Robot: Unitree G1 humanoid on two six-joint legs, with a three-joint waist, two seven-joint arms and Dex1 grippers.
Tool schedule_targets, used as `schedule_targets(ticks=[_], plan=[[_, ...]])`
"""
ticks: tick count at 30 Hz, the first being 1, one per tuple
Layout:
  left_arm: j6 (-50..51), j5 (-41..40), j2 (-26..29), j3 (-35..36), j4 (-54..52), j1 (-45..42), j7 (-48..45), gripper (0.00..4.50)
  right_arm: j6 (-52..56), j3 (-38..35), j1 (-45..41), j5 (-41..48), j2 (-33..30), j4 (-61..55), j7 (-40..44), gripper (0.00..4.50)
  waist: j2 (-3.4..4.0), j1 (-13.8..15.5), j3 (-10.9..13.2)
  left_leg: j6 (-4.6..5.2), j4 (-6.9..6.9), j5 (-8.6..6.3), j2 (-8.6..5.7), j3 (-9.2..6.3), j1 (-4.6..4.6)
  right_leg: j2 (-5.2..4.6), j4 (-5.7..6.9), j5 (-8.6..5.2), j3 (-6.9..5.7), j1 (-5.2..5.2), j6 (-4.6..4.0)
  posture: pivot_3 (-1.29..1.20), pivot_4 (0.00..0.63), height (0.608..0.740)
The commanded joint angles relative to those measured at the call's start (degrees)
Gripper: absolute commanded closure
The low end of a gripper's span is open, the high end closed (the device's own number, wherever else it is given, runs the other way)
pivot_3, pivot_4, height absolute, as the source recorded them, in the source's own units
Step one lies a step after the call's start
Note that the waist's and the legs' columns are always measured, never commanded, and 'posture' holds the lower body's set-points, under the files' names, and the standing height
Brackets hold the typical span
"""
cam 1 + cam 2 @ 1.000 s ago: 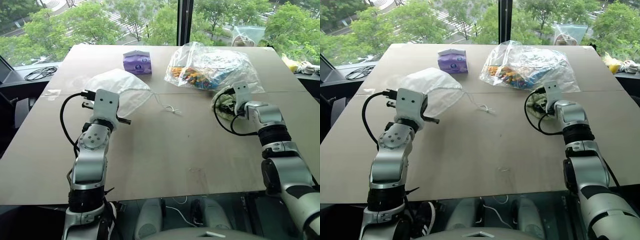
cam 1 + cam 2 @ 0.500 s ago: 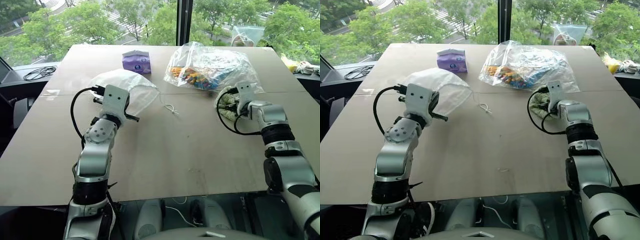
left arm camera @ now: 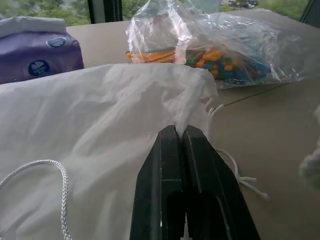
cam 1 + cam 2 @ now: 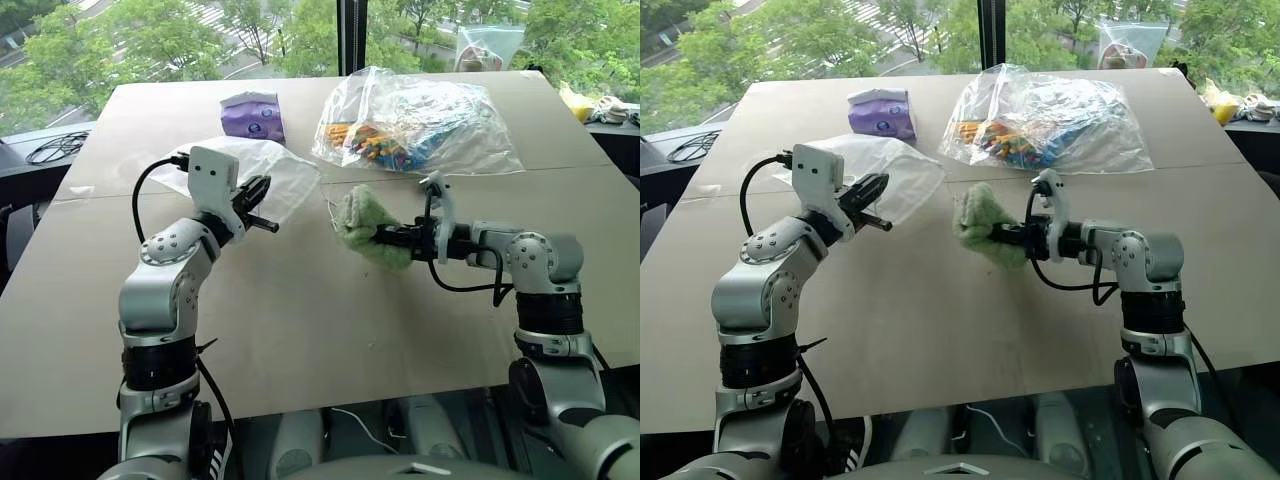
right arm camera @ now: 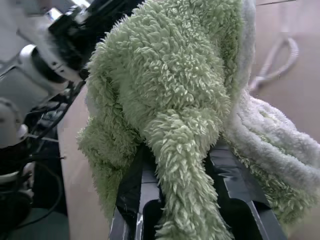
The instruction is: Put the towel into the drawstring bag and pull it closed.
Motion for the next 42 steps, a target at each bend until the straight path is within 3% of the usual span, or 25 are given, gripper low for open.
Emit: schedule_targets(ticks=[1,9,17,20,26,30,35,39,42], plan=[[2.36,-7.15,0.90,2.63,-6.48,0.95,-2.62,4.50,0.08,1.91,-1.06,1.18,-0.65,-4.07,-1.94,4.22,0.00,0.23,0.01,0.00,0.04,0.00,-0.02,0.02,-0.01,-0.03,-0.01,-0.04,-0.03,0.01,0.07,0.00,0.150,0.740],[6.91,-15.48,2.67,4.39,-11.78,3.91,-1.77,4.50,-0.53,3.78,-3.62,0.98,-1.20,-3.44,-5.65,4.22,0.00,0.24,0.03,0.03,0.38,0.00,-0.10,0.07,-0.02,-0.09,-0.05,-0.06,-0.09,0.11,0.18,0.00,0.150,0.740],[5.86,-16.23,4.93,0.77,-11.60,4.52,-3.03,4.50,2.56,-5.84,-7.30,3.84,5.41,-0.61,-14.40,4.22,0.00,0.31,0.03,0.01,0.38,0.01,-0.09,-0.07,0.02,0.08,0.25,-0.03,-0.05,0.08,0.09,0.00,0.150,0.740],[5.43,-16.75,4.73,-0.18,-11.24,4.26,-3.23,4.50,0.73,-1.04,-6.52,0.22,3.61,-1.39,-16.60,4.22,0.01,0.28,0.03,0.01,0.38,0.01,-0.09,0.02,0.01,0.03,0.25,0.02,-0.07,0.04,0.01,0.00,0.150,0.740],[5.88,-19.13,3.58,-0.35,-10.81,2.55,-2.26,4.50,-4.55,13.14,-3.41,-2.98,-4.61,-9.26,-11.97,4.22,0.01,0.26,0.04,0.02,0.41,0.00,-0.11,0.06,-0.02,-0.03,0.21,-0.05,0.03,0.03,0.14,0.00,0.150,0.740],[6.25,-20.55,3.64,-0.67,-11.58,3.46,-1.97,4.50,-8.42,4.05,-5.46,-3.42,2.15,-3.43,-19.35,4.22,-0.02,-0.11,0.05,0.02,0.42,0.00,-0.11,0.12,0.02,0.06,0.25,-0.06,0.10,0.01,0.17,0.00,0.150,0.740],[6.67,-22.27,3.97,-1.75,-12.58,4.77,-2.26,4.50,-8.94,6.06,-2.99,-2.35,2.37,-5.66,-17.25,4.22,-0.01,0.35,0.07,0.01,0.56,0.01,-0.07,-0.02,0.04,0.10,0.49,-0.08,0.11,0.01,0.15,0.00,0.150,0.740],[6.64,-23.08,4.32,-2.74,-12.58,4.68,-2.70,4.50,-10.33,-7.32,-5.24,-0.25,15.53,-0.75,-30.77,4.22,-0.04,-0.13,0.09,0.01,0.64,0.01,-0.06,0.15,0.02,0.11,0.60,-0.06,0.32,-0.07,0.16,0.00,0.150,0.740],[6.08,-22.91,4.07,-3.94,-11.89,3.95,-2.65,4.50,-4.65,-2.03,-2.75,2.02,14.47,-5.26,-26.48,4.22,0.00,0.32,0.12,0.00,0.67,0.01,-0.04,0.09,0.03,0.10,0.65,-0.06,0.33,-0.07,0.15,0.00,0.150,0.740]])
